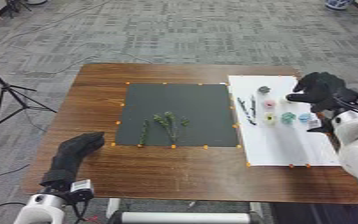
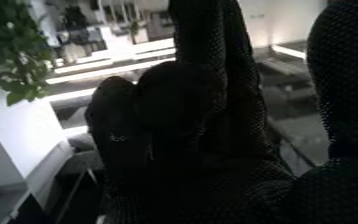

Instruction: Arrange flowers

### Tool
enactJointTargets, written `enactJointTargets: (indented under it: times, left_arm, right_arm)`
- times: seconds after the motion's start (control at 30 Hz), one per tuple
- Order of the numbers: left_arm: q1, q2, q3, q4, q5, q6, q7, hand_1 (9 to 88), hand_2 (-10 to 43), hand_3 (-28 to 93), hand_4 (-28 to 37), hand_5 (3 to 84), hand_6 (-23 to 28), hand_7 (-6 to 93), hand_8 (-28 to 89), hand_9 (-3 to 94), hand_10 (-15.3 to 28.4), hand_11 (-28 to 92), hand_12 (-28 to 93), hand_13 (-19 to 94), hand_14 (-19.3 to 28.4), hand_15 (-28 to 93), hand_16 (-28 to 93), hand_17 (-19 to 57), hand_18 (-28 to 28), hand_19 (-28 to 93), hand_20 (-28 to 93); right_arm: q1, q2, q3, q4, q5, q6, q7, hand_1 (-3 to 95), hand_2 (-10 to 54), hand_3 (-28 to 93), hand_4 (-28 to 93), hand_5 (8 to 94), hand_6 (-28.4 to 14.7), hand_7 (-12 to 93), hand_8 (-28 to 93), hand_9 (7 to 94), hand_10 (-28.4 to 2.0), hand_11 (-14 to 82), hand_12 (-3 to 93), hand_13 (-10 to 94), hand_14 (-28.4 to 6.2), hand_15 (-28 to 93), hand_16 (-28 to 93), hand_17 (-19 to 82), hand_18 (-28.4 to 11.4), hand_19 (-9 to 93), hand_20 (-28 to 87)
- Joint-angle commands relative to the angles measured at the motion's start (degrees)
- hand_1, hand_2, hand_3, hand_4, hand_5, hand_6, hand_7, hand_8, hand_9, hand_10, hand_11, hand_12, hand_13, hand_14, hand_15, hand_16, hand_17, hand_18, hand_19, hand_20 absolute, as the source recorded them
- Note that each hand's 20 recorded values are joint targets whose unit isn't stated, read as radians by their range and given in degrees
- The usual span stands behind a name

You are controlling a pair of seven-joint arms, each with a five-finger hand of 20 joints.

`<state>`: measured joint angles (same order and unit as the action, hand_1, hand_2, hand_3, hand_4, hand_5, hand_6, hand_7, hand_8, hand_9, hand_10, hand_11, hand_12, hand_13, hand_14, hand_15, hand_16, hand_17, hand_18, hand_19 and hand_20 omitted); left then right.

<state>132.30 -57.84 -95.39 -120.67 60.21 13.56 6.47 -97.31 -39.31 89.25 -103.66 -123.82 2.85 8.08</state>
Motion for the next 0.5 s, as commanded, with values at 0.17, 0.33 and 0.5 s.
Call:
enactJointTargets:
  times: [0.17, 0.33, 0.5]
  left_arm:
    - [-0.3, -0.55, 0.68, 0.22, 1.19, -1.21, -1.64, 21.8, 2.5, 68, -27.2, 49.5, 4.0, 15.9, -7, 47.9, 14.1, 21, 15, 38, 16.9, 17, 4, 2.8, 12.4, 12, 15]
    - [-0.7, -0.66, 0.99, 0.36, 1.24, -1.52, -1.91, 21.6, 2.4, 68, -27.2, 49.6, 3.9, 15.9, -7, 47.9, 14.1, 21, 15, 38, 16.9, 17, 4, 2.8, 12.4, 12, 15]
    - [-0.5, -0.75, 0.91, 0.12, 1.54, -1.81, -2.14, 21.6, 2.4, 68, -27.4, 49.5, 3.8, 16.0, -7, 47.9, 14.1, 21, 15, 38, 16.9, 17, 4, 2.8, 12.4, 12, 15]
  right_arm:
    - [5.8, -2.1, -8.0, -1.1, 1.4, -1.7, -0.5, 31.0, -9.5, 65, -15, 65.6, -1.8, 25, -7, 79.5, -10.9, 27.9, 25.5, 87, -4.2, 60, 35, 59, -15.6, 93, 59]
    - [14.2, -1.9, -15.6, -0.3, -1.1, -12.1, 5.2, 29.6, -9.5, 65, -15, 69.1, -2.0, 25, -6, 82.2, -11.3, 29.0, 25.7, 88, -4.3, 60, 34, 59, -15.7, 93, 59]
    - [24.2, -1.9, -25.3, 4.7, -3.1, -18.6, 7.5, 27.8, -9.5, 62, -14, 71.6, -3.0, 23, -6, 84.0, -12.4, 30.0, 26.1, 89, -4.0, 59, 34, 60, -16.0, 93, 59]
